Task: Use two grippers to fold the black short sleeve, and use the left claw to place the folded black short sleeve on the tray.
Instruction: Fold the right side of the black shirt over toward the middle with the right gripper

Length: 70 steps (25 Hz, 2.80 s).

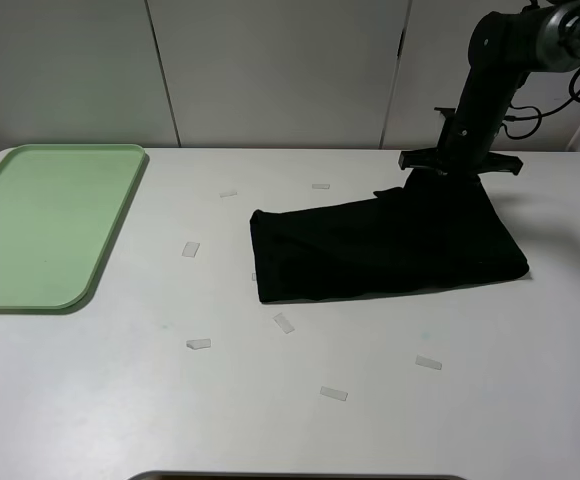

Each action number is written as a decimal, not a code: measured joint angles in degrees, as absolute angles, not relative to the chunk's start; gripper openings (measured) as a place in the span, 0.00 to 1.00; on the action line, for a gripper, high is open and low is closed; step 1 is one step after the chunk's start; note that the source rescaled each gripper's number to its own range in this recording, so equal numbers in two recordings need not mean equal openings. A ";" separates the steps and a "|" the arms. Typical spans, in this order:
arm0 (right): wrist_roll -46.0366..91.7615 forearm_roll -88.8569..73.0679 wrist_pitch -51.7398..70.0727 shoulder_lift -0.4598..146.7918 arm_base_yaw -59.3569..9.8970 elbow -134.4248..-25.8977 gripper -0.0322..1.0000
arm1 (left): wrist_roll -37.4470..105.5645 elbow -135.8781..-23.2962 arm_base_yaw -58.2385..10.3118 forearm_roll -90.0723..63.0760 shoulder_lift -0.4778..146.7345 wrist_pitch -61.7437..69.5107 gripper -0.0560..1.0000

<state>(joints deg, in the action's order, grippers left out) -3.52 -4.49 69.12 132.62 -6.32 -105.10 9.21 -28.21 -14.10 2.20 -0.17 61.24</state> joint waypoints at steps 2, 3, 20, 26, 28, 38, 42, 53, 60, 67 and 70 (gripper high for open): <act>-2.91 -4.98 69.23 132.49 -6.32 -105.10 0.03 | 9.21 -28.21 -14.10 2.20 -0.17 61.24 1.00; -2.76 -5.06 69.23 132.36 -6.32 -105.10 0.03 | 9.21 -28.21 -14.10 2.20 -0.17 61.24 1.00; -0.85 -9.88 69.56 125.98 -10.61 -105.10 0.03 | 9.21 -28.21 -14.10 2.26 -0.17 61.24 1.00; 1.15 -11.31 69.61 125.59 -12.15 -105.10 0.03 | 9.21 -28.21 -14.10 2.26 -0.17 61.32 1.00; 1.39 -11.25 69.61 125.49 -12.09 -105.10 0.03 | 9.21 -28.21 -14.10 2.26 -0.17 61.27 1.00; 2.78 -8.03 69.51 121.59 -12.14 -102.33 0.03 | 9.21 -28.21 -14.10 2.26 -0.17 61.27 1.00; 3.11 -7.27 69.56 117.42 -12.14 -96.88 0.03 | 9.21 -28.21 -14.10 2.26 -0.17 61.27 1.00; 3.11 -10.76 63.77 113.95 -12.37 -90.05 0.03 | 9.21 -28.21 -14.10 2.26 -0.17 61.27 1.00; 3.11 -13.27 58.99 116.25 -12.82 -89.85 0.03 | 9.21 -28.21 -14.10 2.26 -0.17 61.27 1.00; 4.53 -15.90 57.79 121.15 -13.01 -89.79 0.43 | 9.21 -28.21 -14.10 2.26 -0.17 61.27 1.00; 6.11 -16.22 54.75 121.15 -13.70 -89.79 0.84 | 9.21 -28.21 -14.10 2.26 -0.17 61.27 1.00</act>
